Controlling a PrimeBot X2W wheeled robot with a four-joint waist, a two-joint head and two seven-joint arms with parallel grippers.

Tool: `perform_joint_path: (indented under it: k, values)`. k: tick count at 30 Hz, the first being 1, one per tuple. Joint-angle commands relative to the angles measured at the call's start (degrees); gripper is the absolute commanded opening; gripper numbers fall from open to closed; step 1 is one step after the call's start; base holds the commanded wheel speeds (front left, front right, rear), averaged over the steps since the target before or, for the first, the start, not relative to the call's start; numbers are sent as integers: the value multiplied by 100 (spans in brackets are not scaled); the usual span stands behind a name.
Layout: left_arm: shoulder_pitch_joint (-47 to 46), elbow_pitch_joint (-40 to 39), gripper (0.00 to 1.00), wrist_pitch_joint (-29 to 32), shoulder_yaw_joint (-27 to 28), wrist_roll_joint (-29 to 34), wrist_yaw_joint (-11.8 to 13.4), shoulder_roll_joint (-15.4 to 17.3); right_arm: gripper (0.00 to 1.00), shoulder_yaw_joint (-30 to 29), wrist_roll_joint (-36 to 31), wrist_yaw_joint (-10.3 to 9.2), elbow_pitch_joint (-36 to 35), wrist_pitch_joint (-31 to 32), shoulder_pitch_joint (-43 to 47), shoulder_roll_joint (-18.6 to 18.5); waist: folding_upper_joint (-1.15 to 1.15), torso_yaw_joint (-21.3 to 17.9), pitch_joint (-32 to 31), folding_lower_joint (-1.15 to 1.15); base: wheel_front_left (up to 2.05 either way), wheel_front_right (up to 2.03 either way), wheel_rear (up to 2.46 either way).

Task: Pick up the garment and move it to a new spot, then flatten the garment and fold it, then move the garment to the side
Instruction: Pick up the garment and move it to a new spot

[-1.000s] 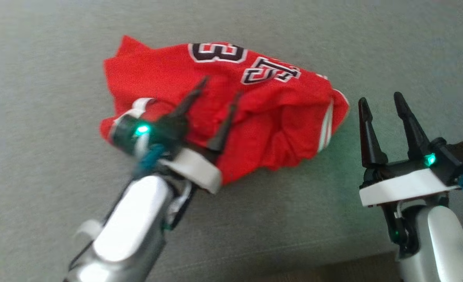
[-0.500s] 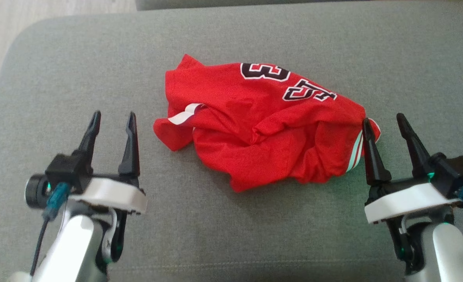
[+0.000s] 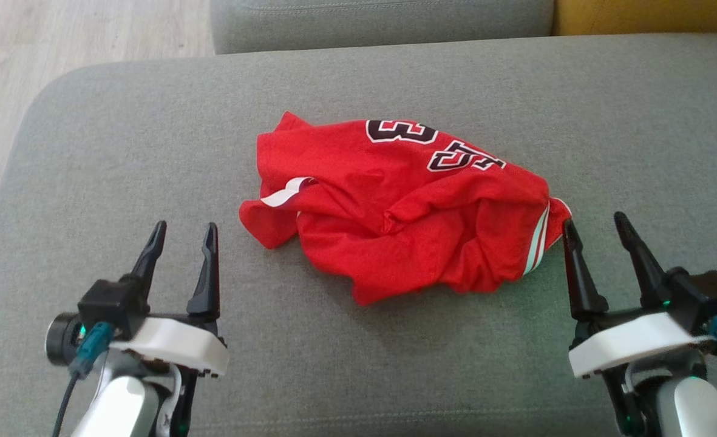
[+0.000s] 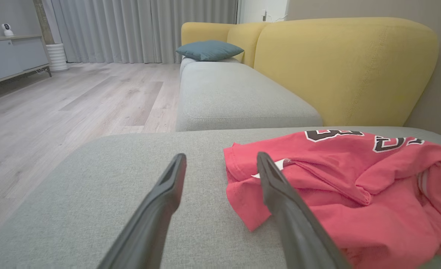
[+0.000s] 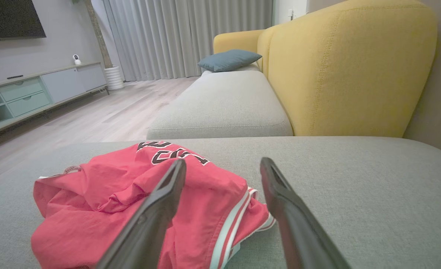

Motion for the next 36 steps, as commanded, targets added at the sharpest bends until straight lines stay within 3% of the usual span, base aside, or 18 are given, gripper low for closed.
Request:
perform_joint_path:
  k: [1, 19, 25, 31, 36]
  values:
    - [-193, -217, 100, 8, 220, -26, 43, 193, 100, 126, 16, 43, -251, 35, -120, -24, 0, -16, -20, 0, 0, 0, 0]
    - [-257, -249, 100, 107, 145, -23, 68, 273, 100, 171, 115, 43, -243, 15, -152, -24, 0, -46, 54, 0, 0, 0, 0]
    - [-651, -60, 100, 510, -322, -157, -313, 11, 100, 201, 136, 43, -260, -18, -238, -24, 0, -36, 290, 0, 0, 0, 0]
    - [-1350, 696, 100, 1186, -778, -420, -756, -434, 100, 353, 146, 43, -245, -42, -439, -24, 0, -140, 654, 0, 0, 0, 0]
    - [-1831, 1638, 100, 1608, -848, -511, -809, -594, 100, 419, 194, 43, -167, -105, -588, -24, 0, -330, 911, 0, 0, 0, 0]
